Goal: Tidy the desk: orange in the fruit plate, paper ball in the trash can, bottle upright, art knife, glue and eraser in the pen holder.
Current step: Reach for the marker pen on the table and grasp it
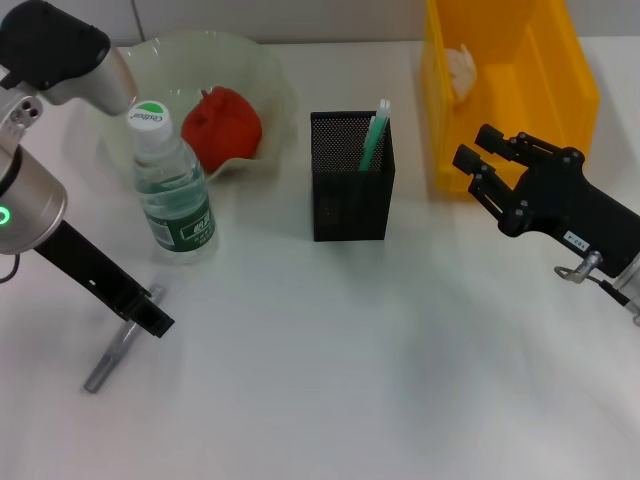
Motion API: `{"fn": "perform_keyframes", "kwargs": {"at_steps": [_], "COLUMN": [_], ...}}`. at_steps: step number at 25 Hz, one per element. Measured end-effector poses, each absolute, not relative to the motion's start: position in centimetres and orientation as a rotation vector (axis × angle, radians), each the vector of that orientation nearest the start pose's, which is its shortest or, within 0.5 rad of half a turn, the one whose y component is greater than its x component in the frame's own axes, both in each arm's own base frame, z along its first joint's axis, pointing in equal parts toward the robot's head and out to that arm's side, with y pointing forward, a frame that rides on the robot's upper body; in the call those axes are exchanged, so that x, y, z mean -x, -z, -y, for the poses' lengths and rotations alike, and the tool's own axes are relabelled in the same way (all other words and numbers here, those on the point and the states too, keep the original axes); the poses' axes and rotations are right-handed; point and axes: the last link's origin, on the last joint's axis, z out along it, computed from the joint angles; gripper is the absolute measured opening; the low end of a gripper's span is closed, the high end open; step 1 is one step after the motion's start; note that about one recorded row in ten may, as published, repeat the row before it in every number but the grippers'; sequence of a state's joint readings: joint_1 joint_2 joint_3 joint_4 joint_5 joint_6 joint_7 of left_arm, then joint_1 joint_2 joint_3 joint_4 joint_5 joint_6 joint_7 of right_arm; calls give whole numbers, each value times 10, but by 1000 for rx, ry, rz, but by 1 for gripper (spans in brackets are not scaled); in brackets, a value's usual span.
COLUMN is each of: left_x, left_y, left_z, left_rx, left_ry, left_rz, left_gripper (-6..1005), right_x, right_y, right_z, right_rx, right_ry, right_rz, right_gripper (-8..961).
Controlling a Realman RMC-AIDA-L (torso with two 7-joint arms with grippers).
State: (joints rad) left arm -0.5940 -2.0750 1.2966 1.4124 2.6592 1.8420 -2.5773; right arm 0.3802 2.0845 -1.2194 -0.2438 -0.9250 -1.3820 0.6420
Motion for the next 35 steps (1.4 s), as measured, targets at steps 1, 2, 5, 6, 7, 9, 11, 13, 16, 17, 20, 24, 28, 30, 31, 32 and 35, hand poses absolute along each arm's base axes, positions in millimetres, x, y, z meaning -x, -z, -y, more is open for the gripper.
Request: {"fn": "perform_keyframes", "kwargs": {"at_steps": [1,2,5,6,7,9,11,13,16,17,20,24,28,30,31,32,35], "left_x": [195,195,202,203,203,203,204,204,205,208,208,212,213,214,217,217,220], "left_y": [-25,-23,-16,-15,-14,-12,-11,-11,-10,-7,-7,-7,-5,-4,-1,0,3], "left_z": [-327,-329,-333,-333,-334,-335,-337,-337,-338,-340,-340,-347,-347,-347,-346,-347,-348], "left_rx": [2597,2601,2601,2601,2603,2605,2602,2602,2601,2594,2594,2553,2551,2553,2555,2556,2553], "left_ry": [-700,-702,-710,-712,-713,-712,-709,-709,-708,-710,-710,-748,-750,-755,-767,-769,-775], "left_rz": [1106,1107,1134,1138,1138,1134,1135,1135,1137,1151,1151,1128,1135,1141,1158,1160,1166], "left_gripper": [535,535,532,531,530,528,526,524,521,520,518,514,510,508,507,506,504], "right_x": [-287,-287,-287,-287,-287,-287,-287,-286,-286,-286,-287,-287,-286,-286,-285,-285,-286], "right_y": [39,39,39,40,40,40,39,38,38,38,39,39,39,39,39,39,39], "right_z": [-298,-298,-299,-299,-300,-300,-301,-302,-303,-304,-306,-307,-308,-308,-309,-309,-308], "right_rx": [2188,2188,2188,2188,2188,2188,2186,2181,2180,2180,2180,2181,2182,2182,2182,2182,2182], "right_ry": [-977,-973,-966,-965,-965,-964,-963,-965,-964,-962,-946,-943,-944,-944,-944,-944,-943], "right_rz": [-420,-421,-424,-425,-425,-424,-423,-422,-421,-421,-426,-426,-424,-424,-424,-425,-426], "right_gripper": [335,335,334,334,334,334,335,335,335,335,334,334,335,335,335,335,335]}}
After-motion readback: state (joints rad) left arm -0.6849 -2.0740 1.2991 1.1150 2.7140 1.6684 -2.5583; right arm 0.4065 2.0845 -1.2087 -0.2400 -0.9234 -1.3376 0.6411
